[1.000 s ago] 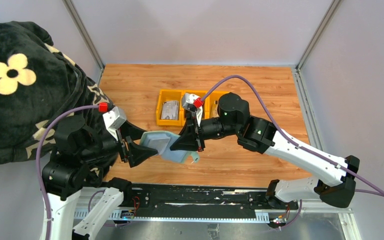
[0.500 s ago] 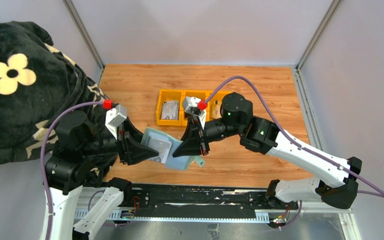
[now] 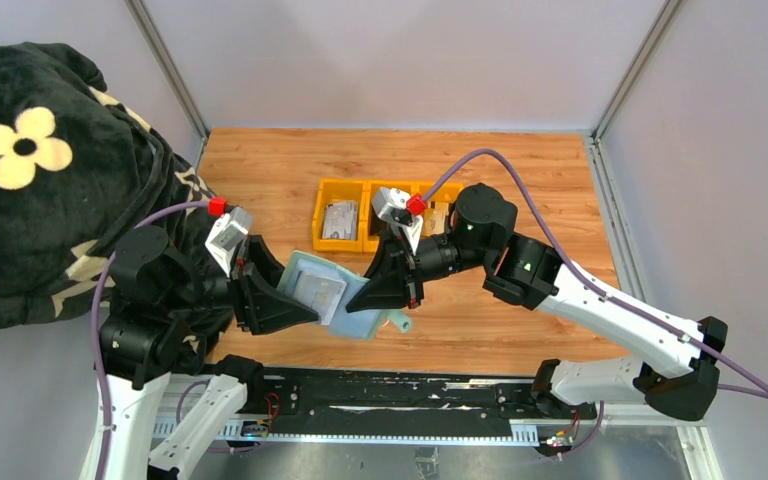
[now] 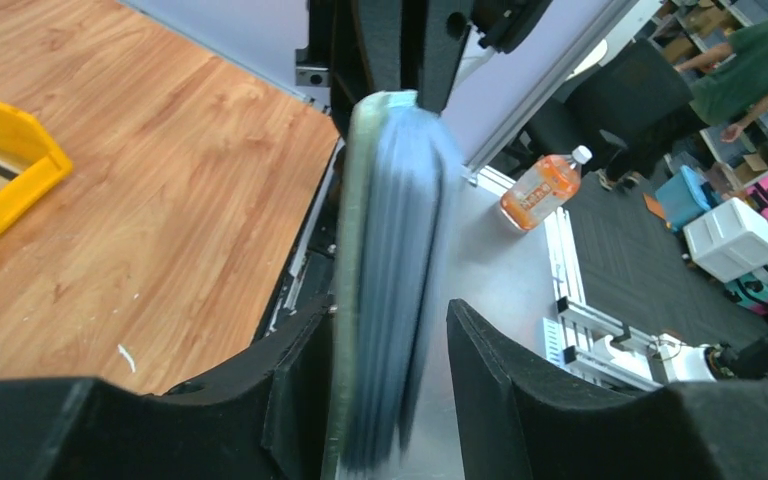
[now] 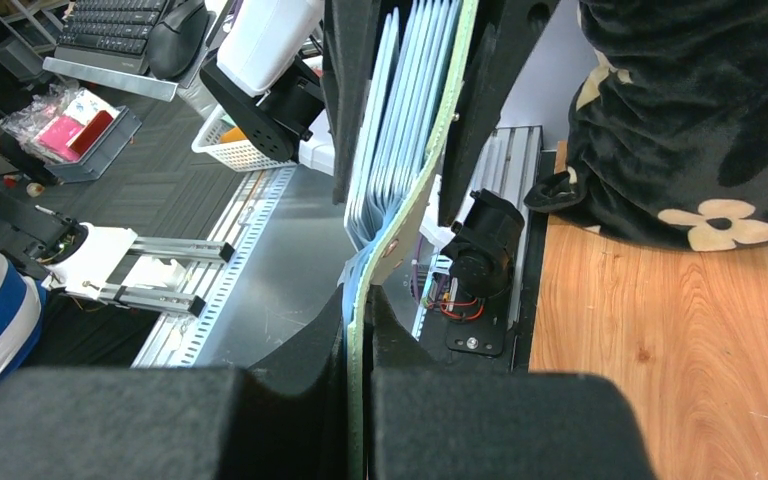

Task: Take the credit cards out of the card holder
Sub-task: Open the card holder.

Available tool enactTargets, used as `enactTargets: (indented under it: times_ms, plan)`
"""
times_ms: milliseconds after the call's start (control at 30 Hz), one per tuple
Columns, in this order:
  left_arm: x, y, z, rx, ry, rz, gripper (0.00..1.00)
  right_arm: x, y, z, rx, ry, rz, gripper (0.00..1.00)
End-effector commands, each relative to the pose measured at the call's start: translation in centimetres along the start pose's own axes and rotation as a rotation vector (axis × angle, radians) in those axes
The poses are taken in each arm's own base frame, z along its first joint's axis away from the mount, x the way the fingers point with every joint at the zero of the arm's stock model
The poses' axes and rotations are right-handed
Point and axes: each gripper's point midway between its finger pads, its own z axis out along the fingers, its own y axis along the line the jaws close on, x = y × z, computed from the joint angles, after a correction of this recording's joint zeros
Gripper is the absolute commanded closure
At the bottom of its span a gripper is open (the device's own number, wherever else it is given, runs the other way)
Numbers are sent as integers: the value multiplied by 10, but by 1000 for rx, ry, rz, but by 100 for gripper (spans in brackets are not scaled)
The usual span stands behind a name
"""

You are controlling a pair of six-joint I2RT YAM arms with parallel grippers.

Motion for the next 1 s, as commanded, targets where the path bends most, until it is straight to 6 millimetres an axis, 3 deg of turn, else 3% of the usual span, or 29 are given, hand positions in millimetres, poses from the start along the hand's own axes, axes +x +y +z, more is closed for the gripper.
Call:
enactTargets:
  times_ms: [0,100,300,433,567,800,867,967]
  plan:
    - [-8,-19,-2,61,-21,21,53,-16,5,-4,-23,-43,-47,100]
    - [-7,-18,-2,63,-18,12,63,-16,4,-4,-20,-40,-50,97]
    - [-10,-16,0,61,-22,5,86,-18,5,-5,-27,-35,-56,73]
    - [-11,-15,0,53,-27,7,92,-15,9,-5,-60,-19,-49,50]
    - [-10,-13,-1,33,-32,28,94,-8,10,-5,-75,14,-39,35]
    - [-9,9,-7,-130,-43,127,93,-9,-5,2,-38,45,9,38]
    - [-9,14,-9,-168,-44,147,93,-6,-14,3,-4,57,29,46]
    - [-8,16,-10,-179,-43,147,93,-2,-24,4,33,73,47,67]
